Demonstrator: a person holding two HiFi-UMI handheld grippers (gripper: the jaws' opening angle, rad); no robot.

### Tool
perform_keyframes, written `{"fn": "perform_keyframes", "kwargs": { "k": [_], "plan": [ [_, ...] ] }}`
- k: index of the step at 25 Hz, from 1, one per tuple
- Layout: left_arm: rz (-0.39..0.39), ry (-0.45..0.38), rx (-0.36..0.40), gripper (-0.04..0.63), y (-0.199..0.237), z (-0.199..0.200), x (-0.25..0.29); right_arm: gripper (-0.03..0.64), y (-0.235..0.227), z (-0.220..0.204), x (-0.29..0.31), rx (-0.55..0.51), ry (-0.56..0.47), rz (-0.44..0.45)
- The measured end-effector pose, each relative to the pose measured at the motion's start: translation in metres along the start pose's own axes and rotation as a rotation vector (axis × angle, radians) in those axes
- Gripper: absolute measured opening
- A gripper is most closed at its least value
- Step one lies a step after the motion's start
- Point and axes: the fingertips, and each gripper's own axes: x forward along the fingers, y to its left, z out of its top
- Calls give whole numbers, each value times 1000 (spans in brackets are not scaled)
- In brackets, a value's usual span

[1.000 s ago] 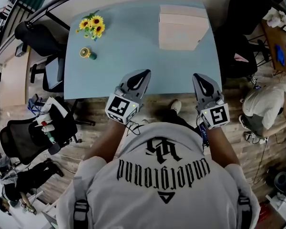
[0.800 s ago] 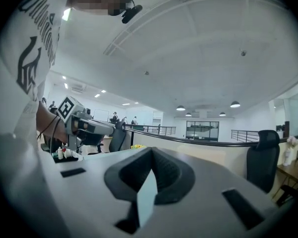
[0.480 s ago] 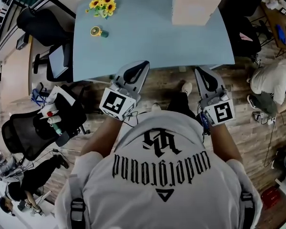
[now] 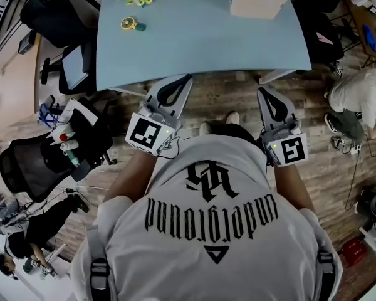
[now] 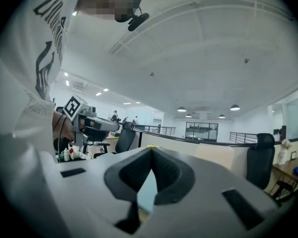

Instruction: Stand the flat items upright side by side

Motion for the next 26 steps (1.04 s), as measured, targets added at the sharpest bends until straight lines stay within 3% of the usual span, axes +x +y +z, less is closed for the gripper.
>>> {"fn": "perform_keyframes", "kwargs": {
  "k": [26],
  "plan": [
    [15, -22, -43, 0, 0, 9, -7, 5, 2, 10, 0, -3, -12, -7]
  ]
}}
